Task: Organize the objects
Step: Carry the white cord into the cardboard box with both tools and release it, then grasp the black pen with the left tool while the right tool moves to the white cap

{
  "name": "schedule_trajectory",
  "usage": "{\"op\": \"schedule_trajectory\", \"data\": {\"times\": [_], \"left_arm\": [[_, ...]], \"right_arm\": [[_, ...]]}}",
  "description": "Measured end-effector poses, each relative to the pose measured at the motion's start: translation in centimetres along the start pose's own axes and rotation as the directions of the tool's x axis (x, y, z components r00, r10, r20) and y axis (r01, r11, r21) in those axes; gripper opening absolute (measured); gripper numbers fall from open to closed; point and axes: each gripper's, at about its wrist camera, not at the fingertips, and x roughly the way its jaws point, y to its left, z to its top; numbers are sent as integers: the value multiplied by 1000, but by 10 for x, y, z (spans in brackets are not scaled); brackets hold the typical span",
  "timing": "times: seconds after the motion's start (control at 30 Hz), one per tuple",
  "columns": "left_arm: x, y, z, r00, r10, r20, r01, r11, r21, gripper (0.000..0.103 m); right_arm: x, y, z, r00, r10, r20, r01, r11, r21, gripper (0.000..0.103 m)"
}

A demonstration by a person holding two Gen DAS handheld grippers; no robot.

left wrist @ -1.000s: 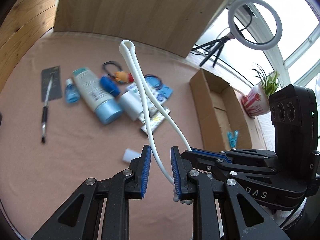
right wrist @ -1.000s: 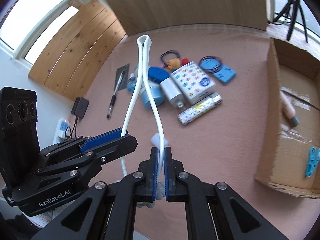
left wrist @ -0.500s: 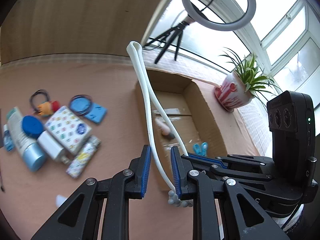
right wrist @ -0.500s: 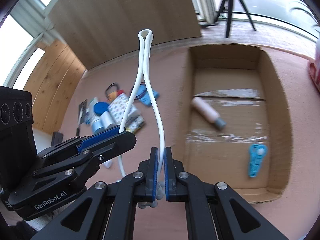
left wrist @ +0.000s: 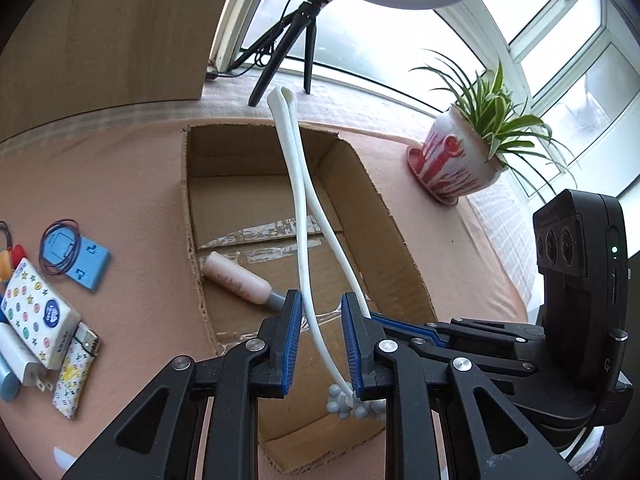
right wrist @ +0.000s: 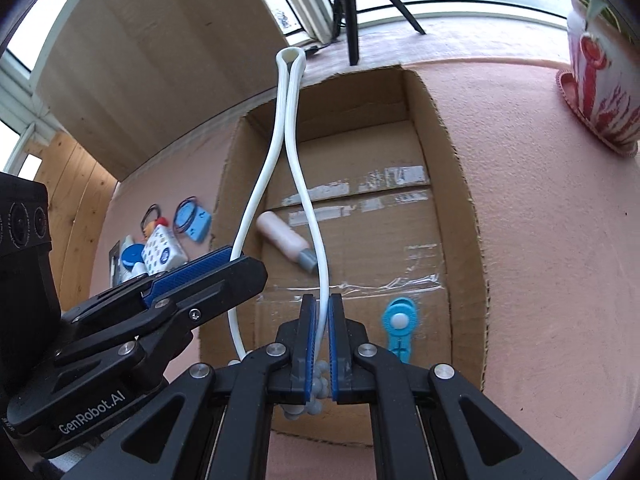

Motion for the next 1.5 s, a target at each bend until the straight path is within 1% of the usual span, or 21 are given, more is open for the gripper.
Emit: {"op": "schedule_trajectory", "data": {"times": [0.13,0.17,0.2,0.23,0.27,0.3,0.33,0.37,0.43,0.57,0.63,0.67,0.73,0.87,0.97,1.13,1.23,1.27,1.37,1.43,1.5], "left_arm": [[9,-3,0,999,45,0,-45,999,19,22],[11,-3,-1,998,70,6,-70,997,26,26],[14,-2,-1,995,103,3,-103,994,26,34],[16,-1,-1,993,121,-5,-121,992,23,57],[17,1,-1,991,137,-10,-137,991,13,59],[17,4,-2,991,133,-10,-133,991,5,59],[15,4,-2,993,120,-10,-120,993,8,60],[13,2,-2,993,119,-10,-119,993,13,61],[6,-1,-4,991,135,11,-135,991,26,67],[-13,3,-6,992,126,30,-126,992,10,68],[-26,9,-9,990,135,42,-136,991,12,68],[-32,9,-11,989,141,49,-142,990,11,71],[-48,19,-18,986,157,62,-158,987,5,74],[-80,47,-33,978,197,74,-194,980,-37,75],[-103,76,-45,969,234,79,-228,970,-87,75],[-138,127,-67,947,312,73,-297,940,-166,75],[-155,159,-81,930,362,56,-343,914,-216,76],[-161,173,-87,922,385,42,-365,900,-238,77],[-171,201,-98,906,424,14,-404,873,-272,77],[-177,222,-104,887,462,-1,-443,849,-289,77],[-180,238,-107,873,487,-16,-468,829,-305,77]], "right_arm": [[3,-9,0,1000,-21,7,21,1000,4,6],[3,-9,0,999,-29,16,29,1000,-2,6],[2,-10,0,998,-60,32,61,998,-12,6],[3,-11,1,993,-108,47,109,994,-22,13],[4,-13,1,989,-142,51,144,989,-22,27],[5,-18,1,985,-167,49,168,986,-6,34],[5,-22,1,986,-155,53,155,988,12,38],[4,-25,0,988,-142,51,141,990,24,38],[2,-26,-2,988,-147,54,145,989,29,38],[-7,-22,-7,983,-162,87,159,986,42,38],[-15,-17,-9,979,-167,119,163,986,44,39],[-18,-14,-11,977,-167,131,162,986,42,40],[-23,-6,-12,975,-164,152,160,987,34,41],[-30,13,-17,971,-137,194,138,990,5,43],[-33,37,-23,968,-122,219,134,990,-39,43],[-27,81,-33,974,-81,211,115,981,-153,46],[-20,107,-42,977,-67,201,113,968,-225,46],[-15,118,-46,980,-61,191,110,960,-259,46],[-3,141,-55,986,-45,158,94,943,-320,46],[7,153,-60,992,-23,124,65,938,-341,46],[18,165,-66,997,6,80,23,934,-357,46]]}}
